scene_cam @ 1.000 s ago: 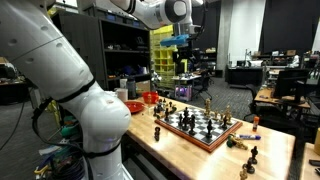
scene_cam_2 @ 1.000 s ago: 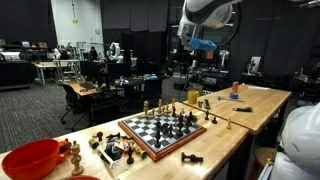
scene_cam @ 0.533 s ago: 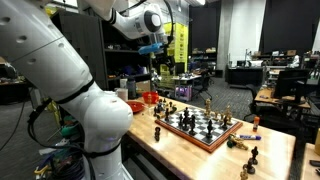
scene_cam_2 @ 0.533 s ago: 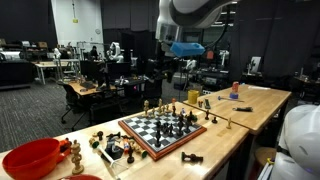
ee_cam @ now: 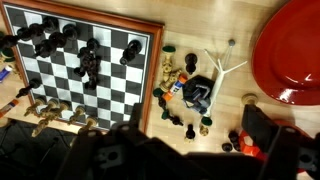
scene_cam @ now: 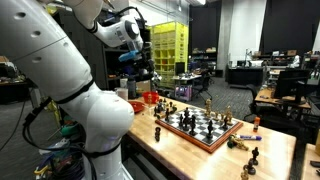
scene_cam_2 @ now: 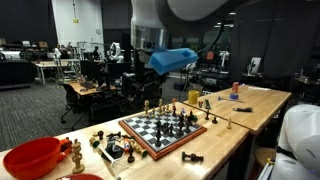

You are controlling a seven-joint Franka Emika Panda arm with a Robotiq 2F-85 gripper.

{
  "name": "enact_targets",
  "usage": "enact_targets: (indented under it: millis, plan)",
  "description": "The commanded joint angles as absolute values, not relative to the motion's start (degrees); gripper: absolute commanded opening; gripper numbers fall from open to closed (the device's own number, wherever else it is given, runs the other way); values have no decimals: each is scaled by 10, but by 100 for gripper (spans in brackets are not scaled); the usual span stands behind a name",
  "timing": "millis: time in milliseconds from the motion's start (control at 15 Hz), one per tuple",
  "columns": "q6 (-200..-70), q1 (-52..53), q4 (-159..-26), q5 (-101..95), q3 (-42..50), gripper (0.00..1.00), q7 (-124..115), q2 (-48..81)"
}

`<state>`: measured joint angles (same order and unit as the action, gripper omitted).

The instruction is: Pick up the black pawn and place it next to the black bishop

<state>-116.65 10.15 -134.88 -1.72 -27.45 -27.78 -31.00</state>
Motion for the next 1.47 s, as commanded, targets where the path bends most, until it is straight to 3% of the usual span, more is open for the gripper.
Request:
enact_targets:
  millis: [0, 800, 1000, 1400]
  plan:
    - [-1165, 112, -1347, -25, -269, 100, -286, -306]
    - [-1076, 96, -1485, 4, -175, 100, -283, -435]
    - [-1118, 87, -1518, 2, -167, 100, -276, -448]
    - [-1266, 42, -1492, -13, -165, 100, -272, -355]
